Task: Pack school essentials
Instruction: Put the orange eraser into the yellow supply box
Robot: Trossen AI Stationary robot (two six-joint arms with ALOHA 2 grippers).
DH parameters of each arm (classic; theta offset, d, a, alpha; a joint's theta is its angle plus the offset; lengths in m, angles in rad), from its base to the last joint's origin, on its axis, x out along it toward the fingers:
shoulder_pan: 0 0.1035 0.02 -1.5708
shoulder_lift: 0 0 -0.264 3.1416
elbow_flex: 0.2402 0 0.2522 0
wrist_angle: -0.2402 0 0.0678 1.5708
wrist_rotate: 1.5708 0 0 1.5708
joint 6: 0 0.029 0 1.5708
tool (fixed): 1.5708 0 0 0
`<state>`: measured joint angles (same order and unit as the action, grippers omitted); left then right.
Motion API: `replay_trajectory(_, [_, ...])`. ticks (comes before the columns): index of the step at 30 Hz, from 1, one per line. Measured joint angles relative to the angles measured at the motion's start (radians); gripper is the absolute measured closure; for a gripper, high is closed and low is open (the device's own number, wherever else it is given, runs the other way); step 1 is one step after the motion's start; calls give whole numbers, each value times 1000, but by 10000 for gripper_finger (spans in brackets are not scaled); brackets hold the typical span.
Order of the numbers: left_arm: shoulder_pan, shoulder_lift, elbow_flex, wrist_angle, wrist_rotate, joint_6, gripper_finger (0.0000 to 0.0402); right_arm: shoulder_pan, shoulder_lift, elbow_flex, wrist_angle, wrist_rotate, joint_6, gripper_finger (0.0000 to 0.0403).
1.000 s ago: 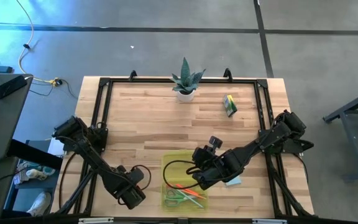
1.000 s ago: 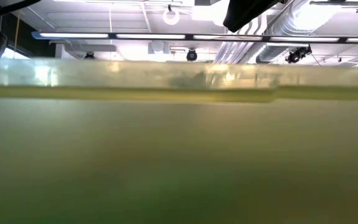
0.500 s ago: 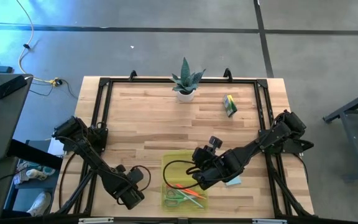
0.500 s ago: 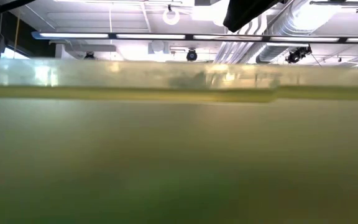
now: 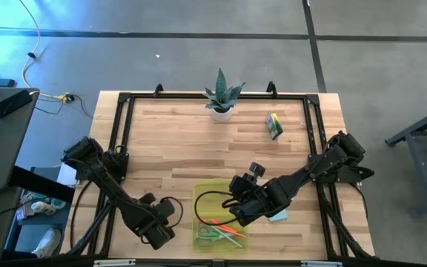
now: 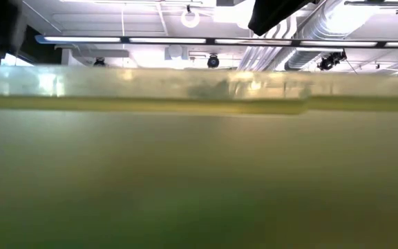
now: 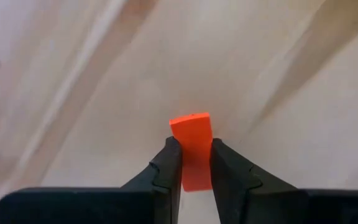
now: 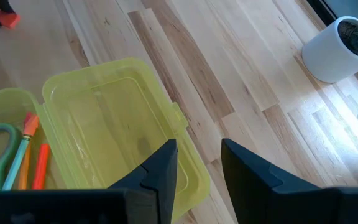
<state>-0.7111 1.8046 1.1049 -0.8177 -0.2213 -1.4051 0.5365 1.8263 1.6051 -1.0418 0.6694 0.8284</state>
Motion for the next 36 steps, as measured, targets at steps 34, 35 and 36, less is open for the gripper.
replay_trajectory(34, [155,44,203,408,-94,763,346,-13,-1,103,-77,26,5,286])
replay_trajectory(35, [155,57,203,409,-82,763,346,-13,-1,103,-77,26,5,286])
replay_trajectory(36, [155,70,203,407,-74,763,346,-13,-1,103,-77,25,6,286])
